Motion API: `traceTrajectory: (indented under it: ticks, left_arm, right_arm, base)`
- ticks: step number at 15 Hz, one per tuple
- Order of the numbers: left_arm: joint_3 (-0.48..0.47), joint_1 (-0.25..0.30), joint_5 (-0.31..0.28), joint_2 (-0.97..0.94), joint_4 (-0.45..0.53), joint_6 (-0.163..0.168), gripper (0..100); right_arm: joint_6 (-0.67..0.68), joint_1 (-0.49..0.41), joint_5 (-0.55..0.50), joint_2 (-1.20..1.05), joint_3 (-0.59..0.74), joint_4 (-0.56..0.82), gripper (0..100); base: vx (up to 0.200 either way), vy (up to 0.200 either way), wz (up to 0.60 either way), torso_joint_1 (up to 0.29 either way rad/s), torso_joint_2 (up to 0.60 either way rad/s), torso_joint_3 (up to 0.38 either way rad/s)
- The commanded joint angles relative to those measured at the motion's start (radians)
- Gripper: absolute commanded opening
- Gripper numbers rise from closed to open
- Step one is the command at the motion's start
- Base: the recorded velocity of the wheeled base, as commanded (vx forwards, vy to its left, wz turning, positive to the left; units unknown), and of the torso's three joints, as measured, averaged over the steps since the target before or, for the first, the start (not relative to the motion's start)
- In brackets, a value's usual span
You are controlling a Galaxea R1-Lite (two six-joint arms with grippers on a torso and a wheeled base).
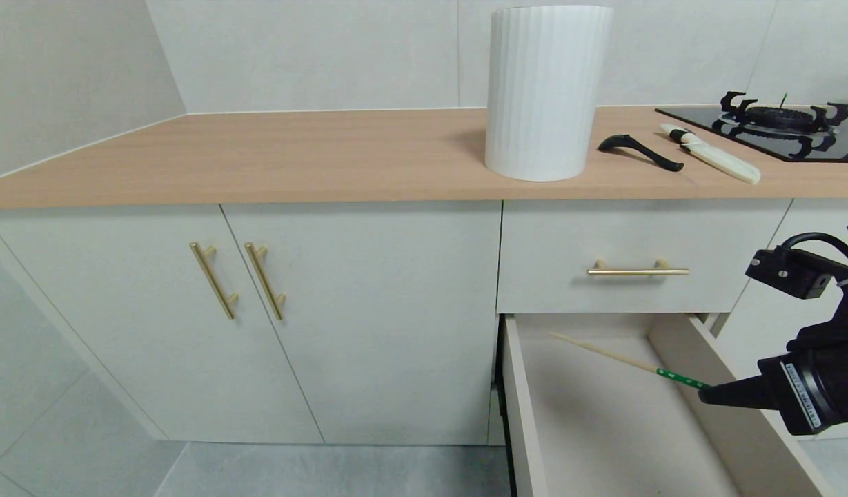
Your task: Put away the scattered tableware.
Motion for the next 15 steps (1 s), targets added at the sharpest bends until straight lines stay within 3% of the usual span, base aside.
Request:
traceTrajectory:
  ticks: [1, 6, 10, 15]
  left_arm:
    - [0.0, 0.001, -0.001, 0.0, 0.0, 0.0, 100]
    - [0.0, 0.001, -0.001, 0.0, 0.0, 0.0, 100]
    - [0.0, 0.001, 0.001, 0.0, 0.0, 0.0, 100]
    - [0.0, 0.001, -0.001, 0.0, 0.0, 0.0, 100]
  right_arm:
    - [0.0, 0.0, 0.001, 0.007, 0.002, 0.0, 0]
    - [0.0, 0.0, -0.012, 0.042, 0.002, 0.0, 0]
    - [-0.017, 0.0, -0.084, 0.194, -0.005, -0.006, 0]
    - [0.04, 0.002, -0.131, 0.375, 0.069, -0.267, 0]
  base:
    - [0.0, 0.0, 0.0, -0.022, 0.08, 0.041]
    - [0.0, 0.0, 0.0, -0.002, 0.01, 0.01]
    - [0.0, 0.0, 0.0, 0.0, 0.0, 0.0]
    - [0.0, 0.0, 0.0, 0.0, 0.0, 0.0]
